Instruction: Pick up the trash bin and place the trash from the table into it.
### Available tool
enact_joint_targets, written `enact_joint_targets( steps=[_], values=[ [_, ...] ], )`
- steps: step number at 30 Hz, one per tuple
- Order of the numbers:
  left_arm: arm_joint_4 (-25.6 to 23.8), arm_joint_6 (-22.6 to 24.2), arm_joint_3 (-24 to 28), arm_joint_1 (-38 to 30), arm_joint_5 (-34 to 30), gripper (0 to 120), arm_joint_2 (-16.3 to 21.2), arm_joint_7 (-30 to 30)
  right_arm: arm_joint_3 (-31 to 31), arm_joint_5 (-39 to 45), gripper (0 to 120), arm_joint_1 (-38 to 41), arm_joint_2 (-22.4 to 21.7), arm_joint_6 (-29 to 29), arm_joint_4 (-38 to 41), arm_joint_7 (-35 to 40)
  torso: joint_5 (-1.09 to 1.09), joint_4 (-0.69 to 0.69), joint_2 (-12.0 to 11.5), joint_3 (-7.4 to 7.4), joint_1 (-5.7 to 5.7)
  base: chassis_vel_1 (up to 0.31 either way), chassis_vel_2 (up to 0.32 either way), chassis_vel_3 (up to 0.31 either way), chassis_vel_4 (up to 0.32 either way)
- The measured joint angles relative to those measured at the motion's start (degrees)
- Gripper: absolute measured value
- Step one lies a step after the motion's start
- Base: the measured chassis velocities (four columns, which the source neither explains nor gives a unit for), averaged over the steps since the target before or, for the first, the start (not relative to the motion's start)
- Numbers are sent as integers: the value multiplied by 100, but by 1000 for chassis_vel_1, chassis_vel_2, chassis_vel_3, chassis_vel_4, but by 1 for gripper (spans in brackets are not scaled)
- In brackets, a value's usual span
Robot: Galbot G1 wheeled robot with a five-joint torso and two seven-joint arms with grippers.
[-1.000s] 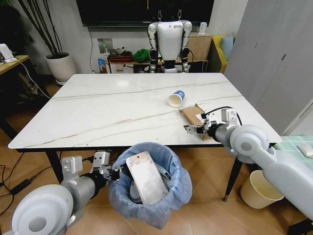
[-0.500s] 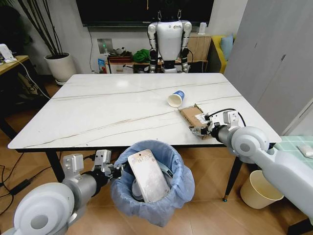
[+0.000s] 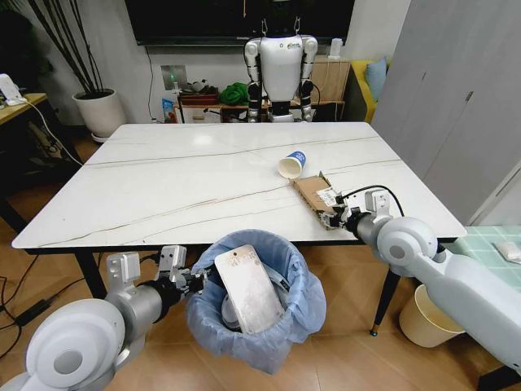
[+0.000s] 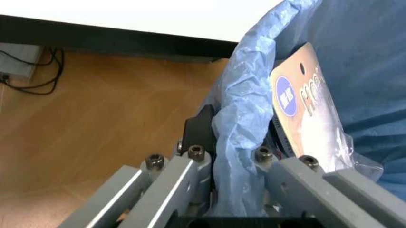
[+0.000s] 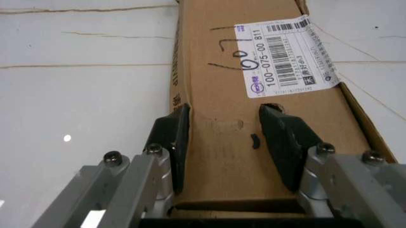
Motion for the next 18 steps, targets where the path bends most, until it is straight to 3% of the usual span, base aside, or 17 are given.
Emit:
enact_joint_targets(
  steps=[18],
  values=[
    [-20, 0, -10, 40, 17, 3, 6, 58, 79, -165, 22, 8, 141, -28, 70, 90, 12, 5, -6, 7, 4, 0, 0, 0, 0]
  ],
)
